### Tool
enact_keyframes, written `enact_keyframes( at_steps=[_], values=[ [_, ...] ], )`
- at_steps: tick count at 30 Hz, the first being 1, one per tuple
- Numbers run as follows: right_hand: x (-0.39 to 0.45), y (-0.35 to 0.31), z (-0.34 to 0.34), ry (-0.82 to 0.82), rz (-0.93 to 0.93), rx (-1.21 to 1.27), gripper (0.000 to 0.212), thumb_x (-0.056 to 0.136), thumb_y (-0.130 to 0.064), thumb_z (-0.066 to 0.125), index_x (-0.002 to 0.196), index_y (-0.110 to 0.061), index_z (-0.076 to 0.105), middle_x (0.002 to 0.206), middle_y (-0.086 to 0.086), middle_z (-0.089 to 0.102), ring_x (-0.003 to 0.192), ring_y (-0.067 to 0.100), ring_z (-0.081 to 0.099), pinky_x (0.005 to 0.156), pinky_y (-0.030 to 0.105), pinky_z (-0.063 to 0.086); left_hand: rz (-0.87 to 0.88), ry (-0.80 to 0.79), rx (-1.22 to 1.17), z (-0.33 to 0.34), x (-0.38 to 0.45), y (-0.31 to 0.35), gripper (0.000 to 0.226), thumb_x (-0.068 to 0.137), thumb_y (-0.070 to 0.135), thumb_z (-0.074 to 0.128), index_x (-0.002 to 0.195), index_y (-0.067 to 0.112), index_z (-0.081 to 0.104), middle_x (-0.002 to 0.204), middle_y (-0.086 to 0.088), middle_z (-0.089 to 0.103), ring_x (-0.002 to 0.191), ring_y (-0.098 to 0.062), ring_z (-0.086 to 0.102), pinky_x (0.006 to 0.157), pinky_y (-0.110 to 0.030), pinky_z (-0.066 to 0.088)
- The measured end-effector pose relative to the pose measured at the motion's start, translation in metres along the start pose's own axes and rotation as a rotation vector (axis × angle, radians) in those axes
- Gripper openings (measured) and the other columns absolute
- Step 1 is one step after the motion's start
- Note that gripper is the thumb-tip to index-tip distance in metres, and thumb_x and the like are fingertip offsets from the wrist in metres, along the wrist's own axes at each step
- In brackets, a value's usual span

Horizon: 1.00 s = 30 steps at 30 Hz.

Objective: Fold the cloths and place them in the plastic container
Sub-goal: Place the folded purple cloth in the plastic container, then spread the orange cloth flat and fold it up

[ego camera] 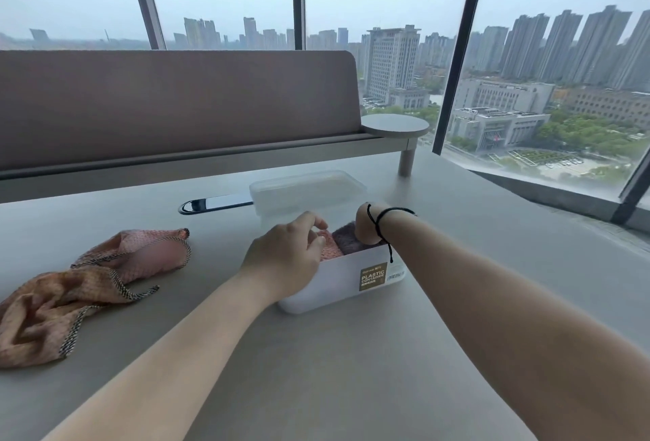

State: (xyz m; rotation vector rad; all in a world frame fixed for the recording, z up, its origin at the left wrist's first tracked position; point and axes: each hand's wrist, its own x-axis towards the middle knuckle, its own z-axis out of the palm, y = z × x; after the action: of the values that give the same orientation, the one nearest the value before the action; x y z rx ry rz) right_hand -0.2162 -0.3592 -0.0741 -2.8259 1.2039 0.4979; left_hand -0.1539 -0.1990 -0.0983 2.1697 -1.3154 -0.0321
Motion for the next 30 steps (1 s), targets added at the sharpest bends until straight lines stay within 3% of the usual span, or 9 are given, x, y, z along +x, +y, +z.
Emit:
enact_keyframes(
  at_steps=[3, 6, 8, 12, 16, 19, 22, 26, 30],
  values=[
    [0.000, 0.004, 0.002, 0.109, -0.038, -0.015, 0.013, 0.093, -0.005, 0.044, 0.086, -0.006, 0.055, 0.107, 0.012, 0.064, 0.091, 0.029, 0.052, 0.080, 0.034, 0.051, 0.037, 0.051, -0.113, 0.001, -0.002, -0.003, 0.017, 0.099, 0.028, 0.053, 0.115, 0.028, 0.059, 0.096, 0.012, 0.067, 0.091, -0.016, 0.064, 0.080, -0.030, 0.052],
    [-0.012, 0.001, 0.000, 0.244, -0.024, -0.082, 0.021, 0.090, -0.009, 0.043, 0.101, -0.015, 0.059, 0.115, 0.008, 0.065, 0.098, 0.030, 0.061, 0.073, 0.034, 0.044, 0.088, 0.154, -0.262, -0.003, -0.010, -0.009, 0.014, 0.096, 0.020, 0.061, 0.109, 0.020, 0.066, 0.096, 0.010, 0.070, 0.085, -0.003, 0.064, 0.069, -0.005, 0.044],
    [-0.023, -0.004, -0.007, 0.374, -0.049, -0.124, 0.013, 0.086, -0.009, 0.045, 0.091, -0.018, 0.054, 0.105, 0.008, 0.067, 0.095, 0.029, 0.063, 0.070, 0.032, 0.040, 0.102, 0.226, -0.338, -0.009, -0.019, -0.019, 0.013, 0.095, 0.019, 0.064, 0.107, 0.019, 0.068, 0.098, 0.012, 0.071, 0.091, 0.000, 0.065, 0.071, -0.001, 0.043],
    [-0.041, -0.031, -0.025, 0.645, -0.130, -0.015, 0.005, 0.084, -0.011, 0.054, 0.081, -0.014, 0.052, 0.087, 0.008, 0.064, 0.073, 0.031, 0.055, 0.062, 0.032, 0.036, 0.035, 0.327, -0.271, -0.025, -0.041, -0.065, 0.013, 0.095, 0.020, 0.063, 0.107, 0.021, 0.067, 0.104, 0.014, 0.070, 0.099, 0.002, 0.062, 0.085, -0.011, 0.045],
    [-0.072, -0.092, -0.016, 0.894, -0.382, 0.211, 0.013, 0.090, -0.027, 0.055, 0.096, -0.017, 0.060, 0.088, 0.005, 0.068, 0.076, 0.035, 0.062, 0.061, 0.034, 0.046, -0.189, 0.350, 0.055, -0.044, -0.070, -0.138, 0.026, 0.090, 0.023, 0.065, 0.116, 0.019, 0.062, 0.120, 0.001, 0.064, 0.111, -0.020, 0.060, 0.093, -0.034, 0.047],
    [-0.095, -0.143, 0.018, 0.845, -0.611, 0.305, 0.021, 0.093, -0.035, 0.053, 0.107, -0.021, 0.057, 0.100, 0.000, 0.066, 0.085, 0.031, 0.064, 0.062, 0.034, 0.047, -0.391, 0.278, 0.243, -0.060, -0.104, -0.179, 0.042, 0.089, 0.035, 0.063, 0.129, 0.023, 0.053, 0.143, -0.003, 0.046, 0.131, -0.031, 0.046, 0.107, -0.044, 0.041],
    [-0.097, -0.186, 0.066, 0.582, -0.669, 0.389, 0.033, 0.090, -0.042, 0.056, 0.119, -0.027, 0.055, 0.112, -0.002, 0.059, 0.103, 0.024, 0.059, 0.076, 0.035, 0.047, -0.456, 0.236, 0.283, -0.076, -0.132, -0.202, 0.055, 0.089, 0.046, 0.060, 0.138, 0.027, 0.046, 0.152, -0.002, 0.039, 0.141, -0.029, 0.035, 0.115, -0.045, 0.032],
    [-0.091, -0.219, 0.105, 0.395, -0.649, 0.419, 0.050, 0.088, -0.053, 0.053, 0.133, -0.031, 0.049, 0.134, -0.005, 0.052, 0.127, 0.020, 0.046, 0.105, 0.033, 0.034, -0.360, 0.262, 0.308, -0.089, -0.157, -0.220, 0.049, 0.086, 0.043, 0.067, 0.129, 0.022, 0.057, 0.121, -0.005, 0.069, 0.118, -0.029, 0.057, 0.098, -0.040, 0.048],
    [-0.096, -0.221, 0.112, 0.425, -0.684, 0.405, 0.057, 0.089, -0.057, 0.051, 0.141, -0.037, 0.040, 0.140, -0.008, 0.050, 0.132, 0.016, 0.042, 0.110, 0.031, 0.031, -0.195, 0.253, 0.196, -0.089, -0.161, -0.211, 0.024, 0.084, 0.036, 0.070, 0.106, 0.027, 0.073, 0.100, 0.010, 0.070, 0.100, -0.018, 0.062, 0.088, -0.038, 0.052]
  ],
)
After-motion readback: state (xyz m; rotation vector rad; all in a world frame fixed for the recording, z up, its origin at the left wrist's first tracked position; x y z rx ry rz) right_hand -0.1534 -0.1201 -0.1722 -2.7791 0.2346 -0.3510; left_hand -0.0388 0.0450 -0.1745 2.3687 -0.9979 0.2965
